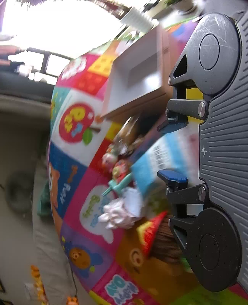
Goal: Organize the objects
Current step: 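Grasp the blue wet-wipes pack with the left tool, then grasp the crocheted red-hat doll with the right tool while the left tool lifts the wipes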
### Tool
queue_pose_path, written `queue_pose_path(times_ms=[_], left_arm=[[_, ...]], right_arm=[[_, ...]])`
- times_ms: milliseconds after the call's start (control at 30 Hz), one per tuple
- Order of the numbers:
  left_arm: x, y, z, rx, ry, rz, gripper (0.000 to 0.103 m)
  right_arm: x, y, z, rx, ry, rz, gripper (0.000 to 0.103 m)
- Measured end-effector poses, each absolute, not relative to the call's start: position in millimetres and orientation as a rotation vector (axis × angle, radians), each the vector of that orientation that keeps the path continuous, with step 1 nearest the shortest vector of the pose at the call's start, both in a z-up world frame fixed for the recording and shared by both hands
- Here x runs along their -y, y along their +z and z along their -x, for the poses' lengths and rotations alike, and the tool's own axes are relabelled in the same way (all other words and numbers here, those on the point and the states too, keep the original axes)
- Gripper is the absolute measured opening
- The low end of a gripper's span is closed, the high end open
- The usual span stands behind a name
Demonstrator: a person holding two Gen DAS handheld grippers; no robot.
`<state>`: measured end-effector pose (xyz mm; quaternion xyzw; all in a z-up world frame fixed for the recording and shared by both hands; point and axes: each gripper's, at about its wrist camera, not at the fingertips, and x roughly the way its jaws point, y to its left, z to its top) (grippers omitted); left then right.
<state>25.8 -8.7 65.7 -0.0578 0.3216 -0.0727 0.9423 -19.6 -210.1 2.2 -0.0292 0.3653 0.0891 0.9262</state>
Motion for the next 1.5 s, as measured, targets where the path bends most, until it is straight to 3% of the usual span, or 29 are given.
queue_pose_path(times_ms=[100,200,500,600,800,967,1100,1333,1500], left_arm=[[19.0,54.8,-62.6,-0.729,-0.089,0.107,0.048],[29.6,47.1,-77.8,-0.689,-0.03,-0.003,0.053],[19.8,40.8,-71.1,-0.671,0.022,-0.073,0.059],[10.7,36.0,-88.7,-0.715,0.06,-0.06,0.067],[16.2,25.9,-102.4,-0.75,0.027,-0.09,0.064],[29.5,20.4,-72.3,-0.722,-0.067,-0.135,0.058],[14.8,35.2,-21.3,-0.676,-0.255,0.003,0.056],[-89.3,88.8,71.7,-0.51,-0.175,0.157,0.056],[-164.2,76.5,101.7,-0.524,0.009,0.208,0.056]], right_arm=[[210.2,2.9,19.8,-0.75,0.183,0.06,0.103],[210.4,3.5,19.9,-0.75,0.183,0.06,0.103],[209.8,3.5,20.1,-0.751,0.182,0.061,0.103],[209.7,3.3,20.2,-0.75,0.182,0.06,0.103],[208.9,2.6,20.3,-0.75,0.182,0.06,0.103],[208.0,2.3,20.8,-0.751,0.183,0.063,0.103],[208.2,3.1,19.9,-0.758,0.187,0.068,0.103],[204.3,4.2,18.1,-0.769,0.168,0.055,0.103],[180.0,11.6,16.0,-0.79,0.258,0.022,0.103]])
